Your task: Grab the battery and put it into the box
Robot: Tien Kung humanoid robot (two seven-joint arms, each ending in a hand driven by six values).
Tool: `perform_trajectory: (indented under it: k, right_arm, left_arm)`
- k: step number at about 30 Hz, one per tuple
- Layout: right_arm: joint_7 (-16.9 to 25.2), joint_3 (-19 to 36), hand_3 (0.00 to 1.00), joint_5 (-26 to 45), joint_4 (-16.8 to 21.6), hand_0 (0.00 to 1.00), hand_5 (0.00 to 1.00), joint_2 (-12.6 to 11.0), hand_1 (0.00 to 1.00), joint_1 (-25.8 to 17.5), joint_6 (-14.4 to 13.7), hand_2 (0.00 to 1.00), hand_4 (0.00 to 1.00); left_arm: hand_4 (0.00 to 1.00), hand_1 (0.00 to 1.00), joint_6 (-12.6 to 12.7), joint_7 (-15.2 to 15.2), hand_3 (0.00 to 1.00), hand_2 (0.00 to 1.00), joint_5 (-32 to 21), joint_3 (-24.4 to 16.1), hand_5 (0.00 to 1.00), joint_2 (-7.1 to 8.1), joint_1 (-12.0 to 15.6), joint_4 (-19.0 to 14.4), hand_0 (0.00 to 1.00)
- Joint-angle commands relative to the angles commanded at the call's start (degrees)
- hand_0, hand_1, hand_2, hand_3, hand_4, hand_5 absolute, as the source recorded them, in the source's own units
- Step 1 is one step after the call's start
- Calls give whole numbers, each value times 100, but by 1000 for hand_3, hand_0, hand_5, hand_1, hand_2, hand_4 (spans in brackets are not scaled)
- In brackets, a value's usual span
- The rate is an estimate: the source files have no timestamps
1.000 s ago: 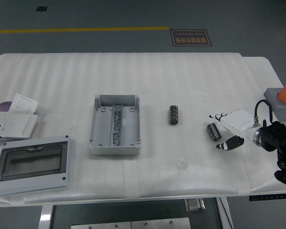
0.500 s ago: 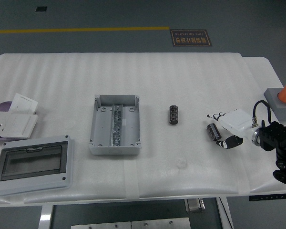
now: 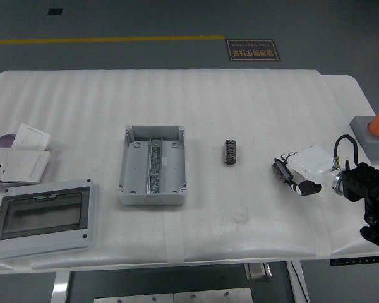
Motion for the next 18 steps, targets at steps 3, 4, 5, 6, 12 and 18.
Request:
perform_trajectory:
  k: [3,4,5,6,12,18]
  right_arm:
    - [10,42,757,48,16,290,208,-12,400,-16,-38,698,430]
    - [10,79,757,75,32,290,208,-21,400,-25,-51,698,430]
    - [11,117,757,108,49,290,208,-30,400,-35,-65,698,430]
    - [12,170,756,147,72,289,209,-41,397,-48,-82,692,424]
    - [13,613,754,453,265,286,211,-64,397,-148,-220,690,420]
    - [-19,1103,753,879,544,284,214,270,395,-138,-410,688,427]
  left_arm:
    - [606,647,3,-2,555,519,7,-5,374,-1,0,-1,622]
    - [606,647,5,-3,555,519,12,-8,374,-1,0,-2,622]
    - [606,647,6,-4,555,519,18,-12,374,-2,1,-3,622]
    - [610,647,7,-5,555,519,26,-16,387,-2,1,-5,622]
    - [612,646,13,-10,555,520,30,-10,395,-8,6,-4,622]
    - [612,646,6,-12,555,520,-45,78,396,-20,35,12,622]
